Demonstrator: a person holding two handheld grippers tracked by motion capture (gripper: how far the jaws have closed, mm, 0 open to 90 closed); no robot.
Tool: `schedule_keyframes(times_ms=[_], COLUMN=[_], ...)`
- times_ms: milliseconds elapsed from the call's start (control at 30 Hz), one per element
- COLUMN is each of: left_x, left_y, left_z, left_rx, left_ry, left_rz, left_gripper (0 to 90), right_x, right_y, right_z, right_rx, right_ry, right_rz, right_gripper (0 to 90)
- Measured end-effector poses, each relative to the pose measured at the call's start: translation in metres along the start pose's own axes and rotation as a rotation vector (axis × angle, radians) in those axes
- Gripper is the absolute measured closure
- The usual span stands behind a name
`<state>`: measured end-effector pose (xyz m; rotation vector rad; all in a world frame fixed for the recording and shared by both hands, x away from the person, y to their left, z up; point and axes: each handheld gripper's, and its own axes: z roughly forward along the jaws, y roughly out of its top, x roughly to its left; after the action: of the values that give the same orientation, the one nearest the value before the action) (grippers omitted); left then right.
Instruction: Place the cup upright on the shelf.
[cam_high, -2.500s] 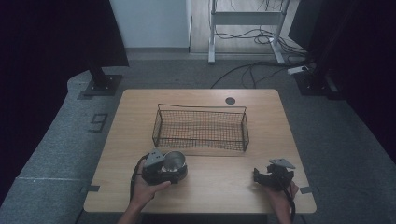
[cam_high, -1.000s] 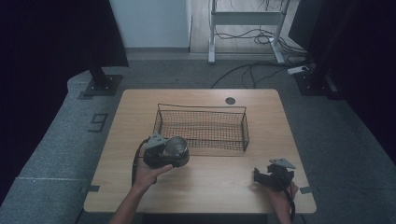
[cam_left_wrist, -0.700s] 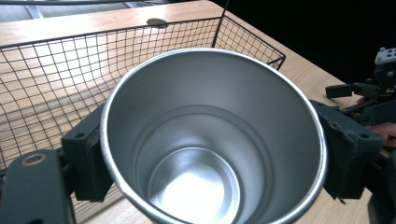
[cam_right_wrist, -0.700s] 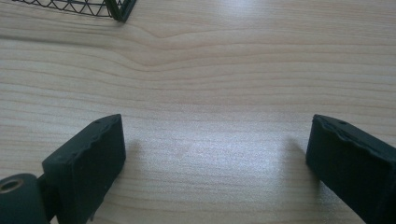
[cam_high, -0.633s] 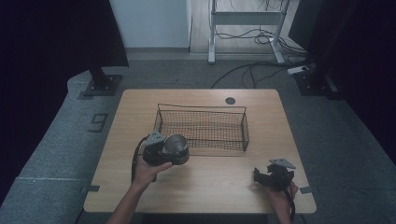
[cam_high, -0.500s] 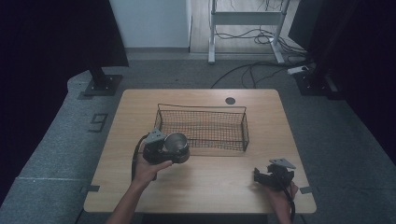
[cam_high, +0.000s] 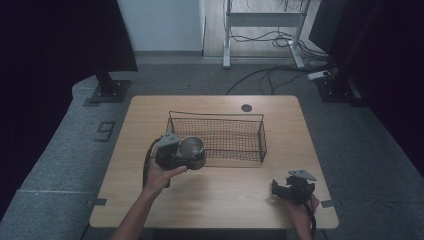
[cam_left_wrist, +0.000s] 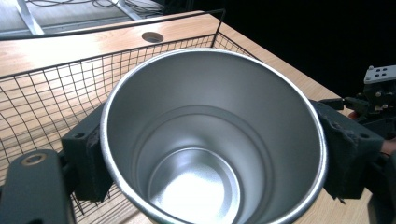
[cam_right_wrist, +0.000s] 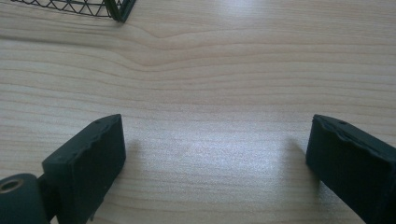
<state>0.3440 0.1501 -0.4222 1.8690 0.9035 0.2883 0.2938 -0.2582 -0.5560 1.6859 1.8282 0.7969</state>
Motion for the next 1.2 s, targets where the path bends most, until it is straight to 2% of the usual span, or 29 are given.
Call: schedule_keyframes(times_ms=[400, 733, 833, 900, 1200], left_x=[0.001, 0.000, -0.001, 0.000, 0.004], left_y=[0.015, 0.026, 0.028, 0.030, 0.038], left_z=[0.002, 0.008, 0.009, 0.009, 0.012], left_rx=[-0.015, -0.009, -0.019, -0.024, -0.022], left_ry=[-0.017, -0.012, -0.027, -0.040, -0.032], left_rz=[0.008, 0.029, 0.043, 0.041, 0.038], left_gripper=[14.9, 14.9, 14.9, 14.9, 14.9], right_x=[0.000, 0.000, 0.000, 0.000, 0.000], right_y=[0.000, 0.000, 0.000, 0.000, 0.000], right_z=[0.000, 0.000, 0.000, 0.000, 0.000], right_rx=[0.000, 0.000, 0.001, 0.000, 0.000], right_ry=[-0.001, 0.000, 0.000, -0.001, -0.001], right_rz=[0.003, 0.001, 0.002, 0.001, 0.001], right_gripper=[4.9, 5.0, 5.0, 5.2, 5.2])
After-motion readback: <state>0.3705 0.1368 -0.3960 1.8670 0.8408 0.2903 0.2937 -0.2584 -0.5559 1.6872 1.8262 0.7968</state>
